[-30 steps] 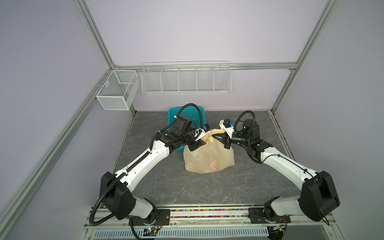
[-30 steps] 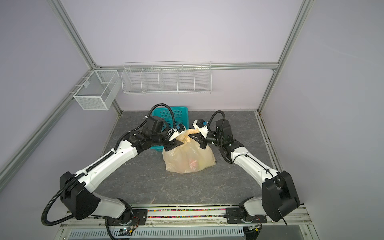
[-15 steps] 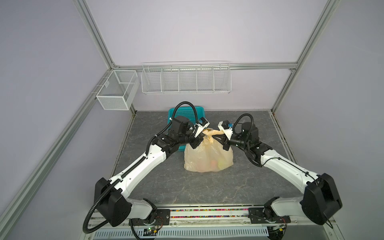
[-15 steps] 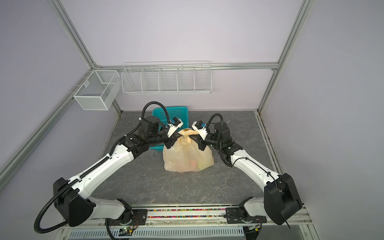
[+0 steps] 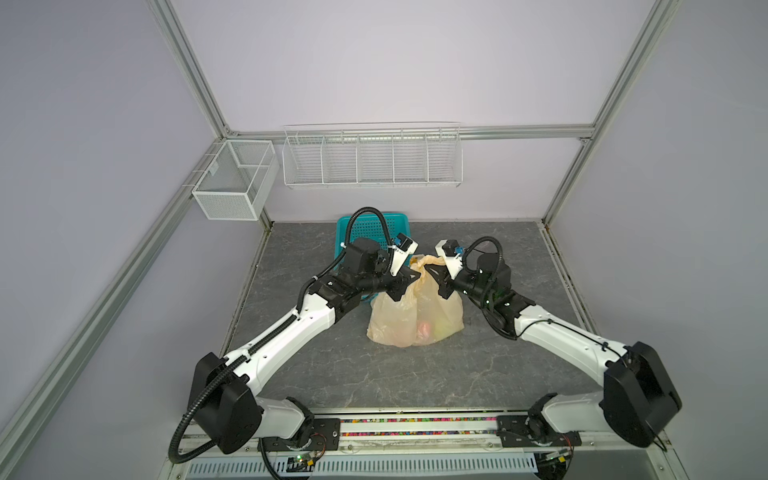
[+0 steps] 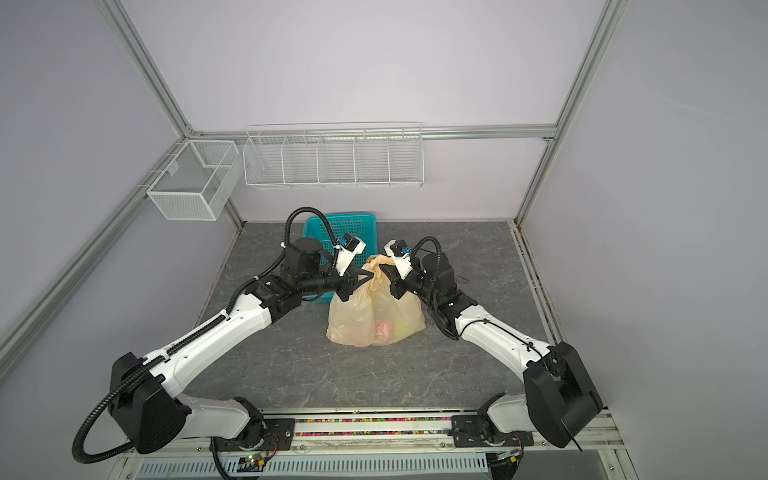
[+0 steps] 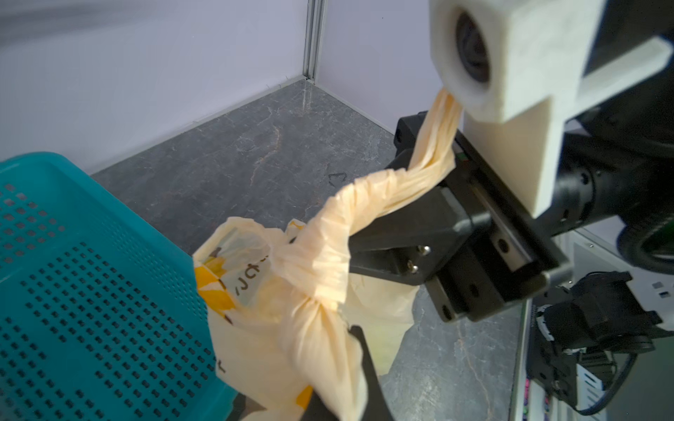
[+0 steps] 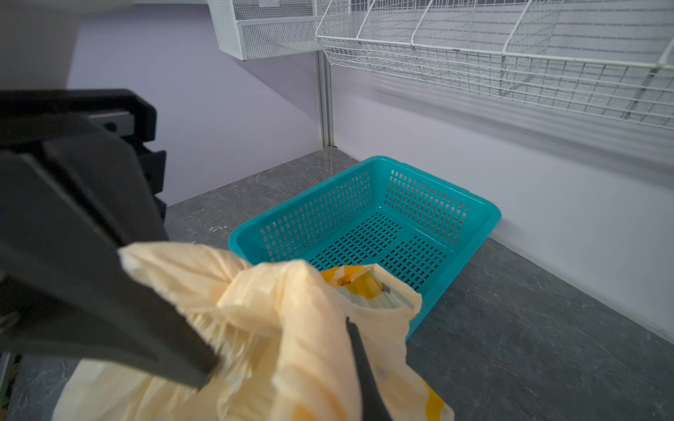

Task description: Place the fake fruits into the plastic bag and tie a complex knot

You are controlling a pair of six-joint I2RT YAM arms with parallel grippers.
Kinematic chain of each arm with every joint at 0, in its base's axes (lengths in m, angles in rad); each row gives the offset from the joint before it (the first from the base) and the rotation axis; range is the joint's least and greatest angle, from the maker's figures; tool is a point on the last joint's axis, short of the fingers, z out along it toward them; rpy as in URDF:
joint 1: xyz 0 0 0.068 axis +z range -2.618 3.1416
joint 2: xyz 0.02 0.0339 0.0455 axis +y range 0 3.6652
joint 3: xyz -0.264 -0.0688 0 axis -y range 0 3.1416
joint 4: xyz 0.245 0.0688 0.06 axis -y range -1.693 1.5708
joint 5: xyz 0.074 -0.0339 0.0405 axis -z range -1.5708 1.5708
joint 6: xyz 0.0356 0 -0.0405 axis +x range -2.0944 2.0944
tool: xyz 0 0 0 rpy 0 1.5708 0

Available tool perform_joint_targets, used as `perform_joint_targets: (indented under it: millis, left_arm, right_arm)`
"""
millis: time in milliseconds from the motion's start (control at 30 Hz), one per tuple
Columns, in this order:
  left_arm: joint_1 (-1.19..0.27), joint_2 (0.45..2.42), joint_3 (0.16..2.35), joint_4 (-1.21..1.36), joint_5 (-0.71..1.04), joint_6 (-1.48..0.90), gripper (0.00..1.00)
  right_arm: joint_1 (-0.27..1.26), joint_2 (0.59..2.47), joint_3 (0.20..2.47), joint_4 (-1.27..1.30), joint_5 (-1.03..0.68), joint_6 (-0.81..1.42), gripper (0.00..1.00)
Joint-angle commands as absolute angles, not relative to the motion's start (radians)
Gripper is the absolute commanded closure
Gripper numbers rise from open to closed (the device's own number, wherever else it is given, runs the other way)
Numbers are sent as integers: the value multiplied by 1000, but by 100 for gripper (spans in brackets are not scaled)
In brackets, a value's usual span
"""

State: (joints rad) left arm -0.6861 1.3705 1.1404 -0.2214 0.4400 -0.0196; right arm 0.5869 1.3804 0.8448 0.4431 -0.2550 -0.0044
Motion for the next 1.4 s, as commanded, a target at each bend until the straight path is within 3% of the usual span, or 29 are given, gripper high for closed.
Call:
perform_joint_targets:
  millis: [0,300,600,1000,1367]
  left_arm:
    - [-710,1351,1100,-69,475,-175,100]
    - [-792,1372,1028,80,357,-219,87]
    - [-796,1348,904,222,324,-201,58]
    - [-796,1258,715,392,338,-262,49]
    - [-801,1427,740,640,347,-288,41]
  right_arm:
    - [600,1409,810,613,-147,119,93]
    - [611,1440,764,832,-147,313,93]
    - [590,1427,684,1039,-219,505,93]
    - [569,1502,690,1209,-286,633,93]
    - [570,1527,681,1296,-334,740,94]
